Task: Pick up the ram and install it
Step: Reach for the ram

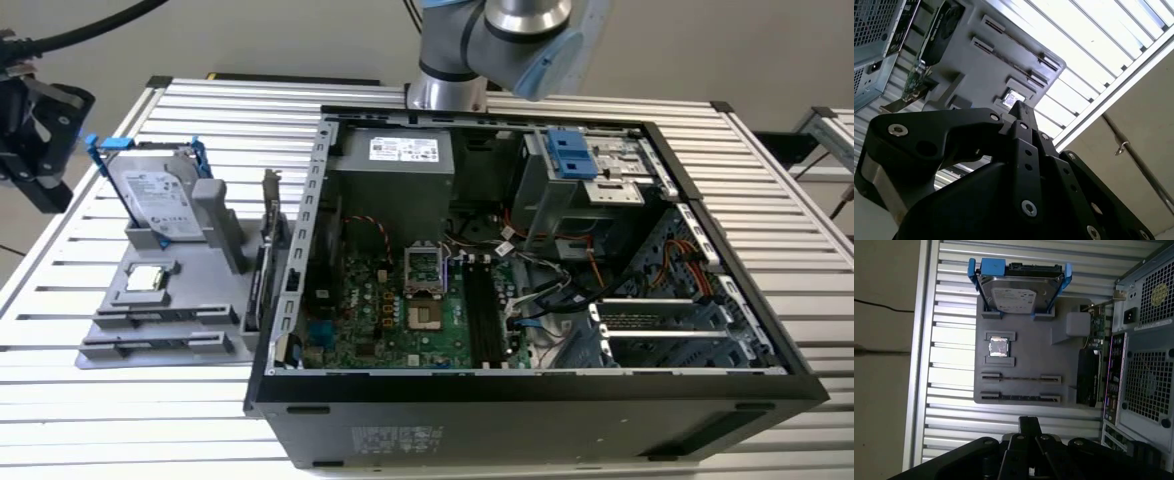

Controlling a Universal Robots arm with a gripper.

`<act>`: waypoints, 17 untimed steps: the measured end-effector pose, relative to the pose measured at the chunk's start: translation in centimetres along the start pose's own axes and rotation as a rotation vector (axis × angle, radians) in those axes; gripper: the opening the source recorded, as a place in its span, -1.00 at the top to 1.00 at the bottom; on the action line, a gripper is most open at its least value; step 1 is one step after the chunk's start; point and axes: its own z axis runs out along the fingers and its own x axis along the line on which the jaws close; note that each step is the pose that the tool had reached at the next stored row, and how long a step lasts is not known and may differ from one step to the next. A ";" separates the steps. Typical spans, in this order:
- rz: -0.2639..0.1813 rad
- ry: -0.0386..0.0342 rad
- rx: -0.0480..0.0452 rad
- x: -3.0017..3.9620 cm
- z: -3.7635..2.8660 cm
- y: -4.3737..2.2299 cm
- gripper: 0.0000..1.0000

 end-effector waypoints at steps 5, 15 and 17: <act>-0.001 0.0002 0.0001 0.01 -0.02 -0.22 1.00; -0.003 0.0003 0.0001 0.05 -0.05 -0.67 1.00; -0.003 0.0002 0.0001 0.05 -0.05 -0.71 1.00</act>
